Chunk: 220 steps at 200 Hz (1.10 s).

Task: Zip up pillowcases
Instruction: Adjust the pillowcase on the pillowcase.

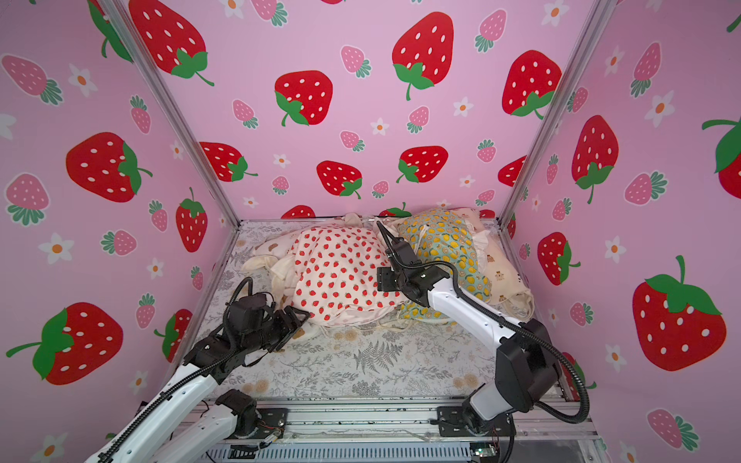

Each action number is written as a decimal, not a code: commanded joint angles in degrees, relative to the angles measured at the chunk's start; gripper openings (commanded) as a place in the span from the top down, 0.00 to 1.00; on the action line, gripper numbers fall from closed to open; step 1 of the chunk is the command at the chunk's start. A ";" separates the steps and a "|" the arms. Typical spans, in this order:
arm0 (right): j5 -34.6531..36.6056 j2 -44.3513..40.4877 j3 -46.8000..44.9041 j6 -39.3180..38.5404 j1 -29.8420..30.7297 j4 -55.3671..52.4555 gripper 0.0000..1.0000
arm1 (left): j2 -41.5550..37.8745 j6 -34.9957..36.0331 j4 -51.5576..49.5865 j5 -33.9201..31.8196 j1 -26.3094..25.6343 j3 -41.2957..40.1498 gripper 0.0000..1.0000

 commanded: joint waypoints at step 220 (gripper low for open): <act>-0.62 -1.90 -2.09 9.75 26.98 1.53 0.36 | 4.00 -1.69 19.87 2.05 6.26 -8.12 0.78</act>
